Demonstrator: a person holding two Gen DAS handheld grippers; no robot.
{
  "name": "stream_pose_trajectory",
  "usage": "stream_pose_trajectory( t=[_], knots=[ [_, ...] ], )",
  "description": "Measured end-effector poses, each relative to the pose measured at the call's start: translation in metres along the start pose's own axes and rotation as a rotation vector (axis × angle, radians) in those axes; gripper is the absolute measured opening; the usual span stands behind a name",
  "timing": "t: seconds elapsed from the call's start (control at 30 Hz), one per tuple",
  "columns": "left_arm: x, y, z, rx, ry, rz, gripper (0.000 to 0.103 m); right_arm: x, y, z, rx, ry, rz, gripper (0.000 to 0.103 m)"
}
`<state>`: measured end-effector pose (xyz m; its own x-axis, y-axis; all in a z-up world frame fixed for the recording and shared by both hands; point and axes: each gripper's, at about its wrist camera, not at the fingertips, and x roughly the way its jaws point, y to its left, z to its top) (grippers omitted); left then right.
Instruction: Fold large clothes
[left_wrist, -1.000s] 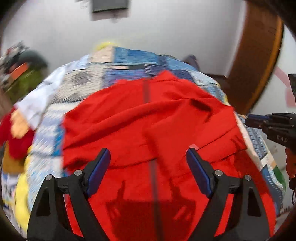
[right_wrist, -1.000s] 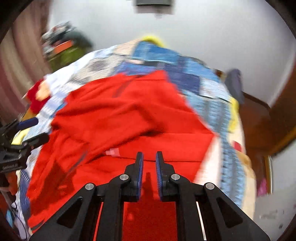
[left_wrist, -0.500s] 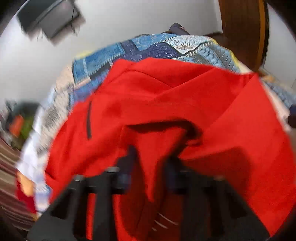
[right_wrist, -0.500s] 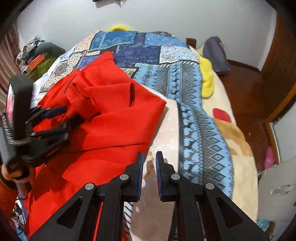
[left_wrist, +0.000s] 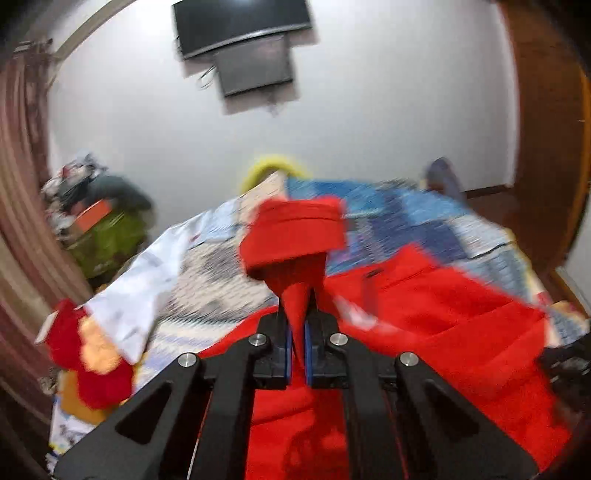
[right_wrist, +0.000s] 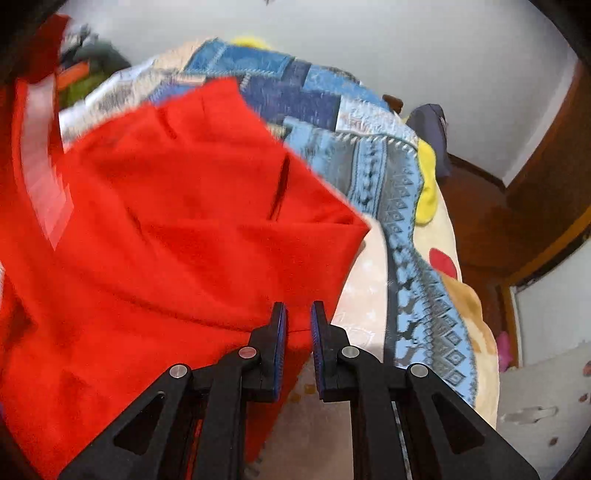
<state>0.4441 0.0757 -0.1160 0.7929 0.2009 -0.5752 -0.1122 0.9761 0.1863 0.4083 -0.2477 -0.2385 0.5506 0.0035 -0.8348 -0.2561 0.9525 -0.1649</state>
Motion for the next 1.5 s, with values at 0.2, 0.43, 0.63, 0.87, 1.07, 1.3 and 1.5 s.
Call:
stream_pose_trajectory(
  t=[0.2, 0.43, 0.63, 0.87, 1.07, 1.3, 1.5],
  knots=[
    [0.055, 0.042, -0.083, -0.054, 0.239, -0.001, 0.007, -0.002, 0.033, -0.011, -0.176, -0.05, -0.258, 0.01],
    [0.089, 0.055, -0.172, -0.129, 0.426, -0.048, 0.012, 0.001, 0.05, -0.02, -0.31, -0.017, -0.429, 0.01],
    [0.076, 0.076, -0.191, -0.157, 0.467, -0.176, 0.025, -0.011, 0.005, -0.008, -0.047, 0.052, -0.23, 0.01],
    [0.029, 0.099, -0.179, -0.087, 0.401, -0.202, 0.076, -0.028, -0.052, -0.004, 0.324, 0.072, 0.183, 0.01],
    [0.064, 0.091, -0.16, -0.071, 0.433, -0.142, 0.076, -0.033, -0.064, -0.004, 0.437, 0.064, 0.307, 0.01],
    [0.097, 0.053, -0.143, 0.063, 0.369, 0.126, 0.006, -0.028, -0.054, 0.026, 0.377, 0.019, 0.228, 0.01],
    [0.063, 0.08, -0.099, -0.055, 0.194, 0.14, 0.006, -0.028, -0.028, 0.048, 0.268, -0.069, 0.192, 0.01]
  ],
)
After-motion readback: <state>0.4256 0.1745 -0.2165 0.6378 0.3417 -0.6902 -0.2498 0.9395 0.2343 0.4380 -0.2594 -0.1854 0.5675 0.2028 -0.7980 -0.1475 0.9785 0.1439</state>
